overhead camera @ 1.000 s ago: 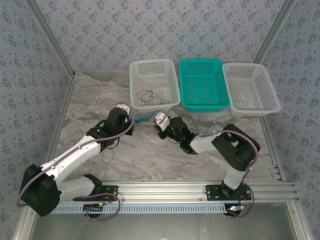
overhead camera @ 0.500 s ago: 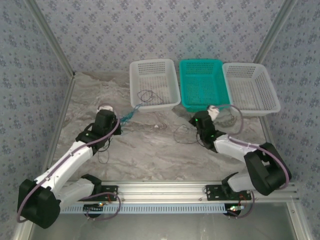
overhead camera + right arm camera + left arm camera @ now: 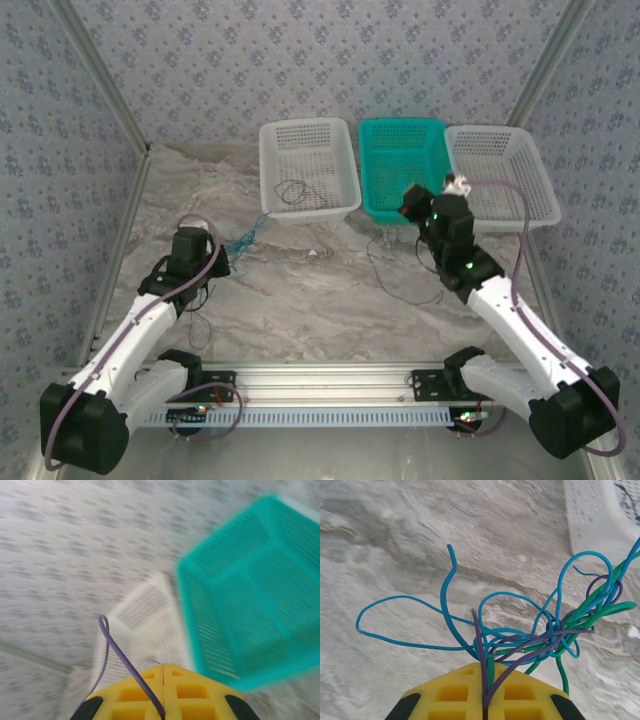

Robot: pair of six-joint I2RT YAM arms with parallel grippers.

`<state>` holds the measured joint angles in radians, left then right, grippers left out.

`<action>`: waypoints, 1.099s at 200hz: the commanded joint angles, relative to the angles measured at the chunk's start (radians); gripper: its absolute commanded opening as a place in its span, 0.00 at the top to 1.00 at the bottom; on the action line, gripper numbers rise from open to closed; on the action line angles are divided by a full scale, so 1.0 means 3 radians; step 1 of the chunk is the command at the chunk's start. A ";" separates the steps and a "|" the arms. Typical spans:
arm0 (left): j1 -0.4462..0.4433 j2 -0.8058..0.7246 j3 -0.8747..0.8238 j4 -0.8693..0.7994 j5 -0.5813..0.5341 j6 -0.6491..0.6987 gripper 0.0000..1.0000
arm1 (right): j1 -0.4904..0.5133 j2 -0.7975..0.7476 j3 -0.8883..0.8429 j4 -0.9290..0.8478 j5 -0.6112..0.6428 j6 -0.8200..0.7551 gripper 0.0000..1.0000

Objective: Untangle the cables

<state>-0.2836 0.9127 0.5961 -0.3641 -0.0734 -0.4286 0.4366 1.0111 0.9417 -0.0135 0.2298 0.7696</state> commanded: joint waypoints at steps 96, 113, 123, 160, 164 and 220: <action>-0.0328 -0.0110 -0.0131 0.0196 0.0349 0.0068 1.00 | -0.0196 0.2605 0.4551 -0.0177 -0.0936 -0.0453 1.00; -0.0332 -0.0097 -0.0123 0.0210 0.0347 0.0069 1.00 | -0.0209 0.3200 0.5592 -0.0427 -0.1031 -0.0293 1.00; -0.0333 -0.0082 -0.0113 0.0237 0.0355 0.0057 1.00 | -0.0213 0.3583 0.6248 -0.0544 -0.1027 -0.0250 1.00; -0.0362 0.0038 -0.0071 0.0303 0.0366 0.0043 1.00 | -0.0238 0.4077 0.6265 0.0476 -0.0633 -0.0104 1.00; -0.0363 0.0049 -0.0065 0.0304 0.0367 0.0044 1.00 | -0.0237 0.4096 0.6238 0.0477 -0.0601 -0.0101 1.00; -0.0409 0.0181 -0.0079 0.0410 0.0339 -0.0016 1.00 | -0.0163 0.4721 0.6032 -0.0438 -0.1344 -0.0433 1.00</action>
<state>-0.3943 0.9497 0.5545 -0.2829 0.0185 -0.4141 0.3737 2.3528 2.8132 0.0116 -0.0700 0.7013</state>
